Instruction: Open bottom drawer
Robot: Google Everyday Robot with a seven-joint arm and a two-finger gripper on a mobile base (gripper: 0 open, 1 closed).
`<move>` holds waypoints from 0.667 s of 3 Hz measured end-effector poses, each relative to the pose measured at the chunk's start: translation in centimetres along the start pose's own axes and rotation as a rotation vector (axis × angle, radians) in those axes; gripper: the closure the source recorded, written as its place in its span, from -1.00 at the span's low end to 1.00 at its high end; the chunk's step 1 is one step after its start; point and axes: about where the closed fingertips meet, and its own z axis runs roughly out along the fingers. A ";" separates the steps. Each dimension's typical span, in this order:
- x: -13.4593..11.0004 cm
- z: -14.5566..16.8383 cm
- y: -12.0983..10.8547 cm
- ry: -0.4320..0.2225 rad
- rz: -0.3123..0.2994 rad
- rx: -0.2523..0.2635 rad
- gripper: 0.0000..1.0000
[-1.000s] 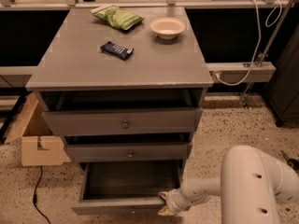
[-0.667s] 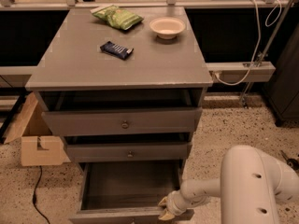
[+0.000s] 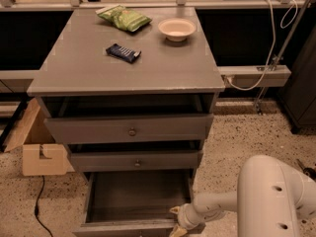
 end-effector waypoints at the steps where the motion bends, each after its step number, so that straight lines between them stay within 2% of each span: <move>1: 0.0 0.0 0.0 0.000 0.000 0.000 -1.00; 2: 0.2 -2.2 -0.4 0.014 -0.005 0.013 -1.00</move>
Offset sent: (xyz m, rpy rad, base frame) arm 0.0149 -0.0390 0.0505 -0.0420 -0.0418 -0.0087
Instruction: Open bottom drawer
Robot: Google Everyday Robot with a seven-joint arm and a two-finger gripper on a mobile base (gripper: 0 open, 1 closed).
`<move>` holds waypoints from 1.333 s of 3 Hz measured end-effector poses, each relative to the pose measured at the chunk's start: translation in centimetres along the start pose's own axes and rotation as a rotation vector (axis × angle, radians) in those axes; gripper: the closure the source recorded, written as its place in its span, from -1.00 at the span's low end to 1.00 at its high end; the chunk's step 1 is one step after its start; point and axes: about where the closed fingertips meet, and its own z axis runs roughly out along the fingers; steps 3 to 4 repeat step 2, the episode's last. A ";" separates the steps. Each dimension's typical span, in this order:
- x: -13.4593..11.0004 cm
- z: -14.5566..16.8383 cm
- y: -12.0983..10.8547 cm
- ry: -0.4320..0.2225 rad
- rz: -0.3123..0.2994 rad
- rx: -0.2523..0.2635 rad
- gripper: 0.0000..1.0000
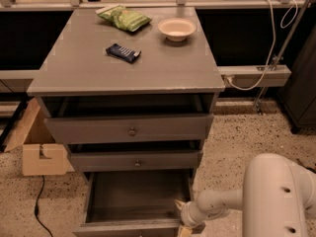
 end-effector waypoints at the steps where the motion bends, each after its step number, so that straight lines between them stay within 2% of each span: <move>1: -0.3 -6.0 -0.6 -0.002 -0.003 0.083 -1.00; 2: 0.4 -14.7 -1.3 0.013 0.027 0.199 -1.00; 4: 0.4 -14.7 -1.3 0.013 0.027 0.199 -1.00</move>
Offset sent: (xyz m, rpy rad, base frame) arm 0.0244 -0.1530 0.2267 -0.0600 -0.2787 -0.2447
